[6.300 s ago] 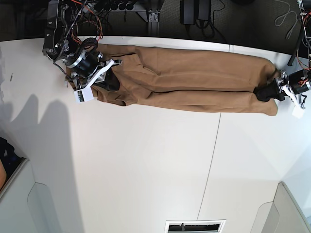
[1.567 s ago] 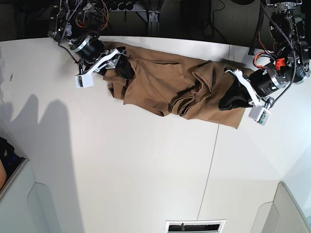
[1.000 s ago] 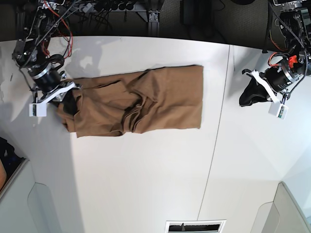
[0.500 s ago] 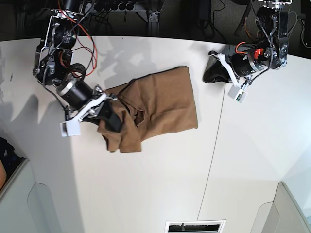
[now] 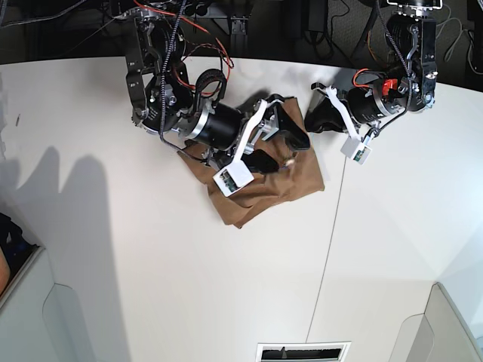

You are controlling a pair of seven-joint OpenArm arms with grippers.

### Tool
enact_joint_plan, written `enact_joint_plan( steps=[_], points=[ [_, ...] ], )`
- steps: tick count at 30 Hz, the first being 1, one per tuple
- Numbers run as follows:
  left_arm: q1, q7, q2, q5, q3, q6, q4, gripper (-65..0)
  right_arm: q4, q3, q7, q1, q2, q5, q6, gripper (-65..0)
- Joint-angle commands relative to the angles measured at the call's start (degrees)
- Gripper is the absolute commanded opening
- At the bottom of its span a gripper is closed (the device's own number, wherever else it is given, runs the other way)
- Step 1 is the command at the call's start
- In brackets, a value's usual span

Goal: Layout the t-shirt on the table in an organized manner, then fold the t-shirt properly
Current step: 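Grasp the other shirt end with the right gripper and fold it over, then tuck and square the folded bundle with both grippers, then release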

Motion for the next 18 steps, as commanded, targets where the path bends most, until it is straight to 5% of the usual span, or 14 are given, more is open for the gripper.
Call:
enact_joint_plan(
  steps=[1,8,10,12,18],
  points=[
    [-0.46,-0.55,-0.55,-1.84,-0.85,-0.71,0.76,-65.0,1.88,-0.15,1.84,0.79,-0.31,1.62,0.63,-20.9],
    [-0.33,2.80,-1.01,-11.28,-10.64,-0.71,8.41,-65.0,7.96,3.96,6.54,2.86,-0.28,-5.16,-0.98,-22.1],
    [-0.28,3.93,-1.01,-13.05,-12.00,-0.71,13.07,-65.0,7.78,6.73,8.31,4.50,-0.28,-8.83,-1.55,-35.7],
    [-0.13,4.87,-0.98,-14.95,-11.39,-0.71,17.16,-65.0,7.30,9.44,8.41,6.08,-0.28,-11.85,-3.39,-62.4],
    [0.11,3.69,-0.13,-10.34,3.10,-0.71,19.89,-65.0,-0.44,13.27,9.09,11.98,0.37,-14.93,-2.86,-65.0]
  ],
)
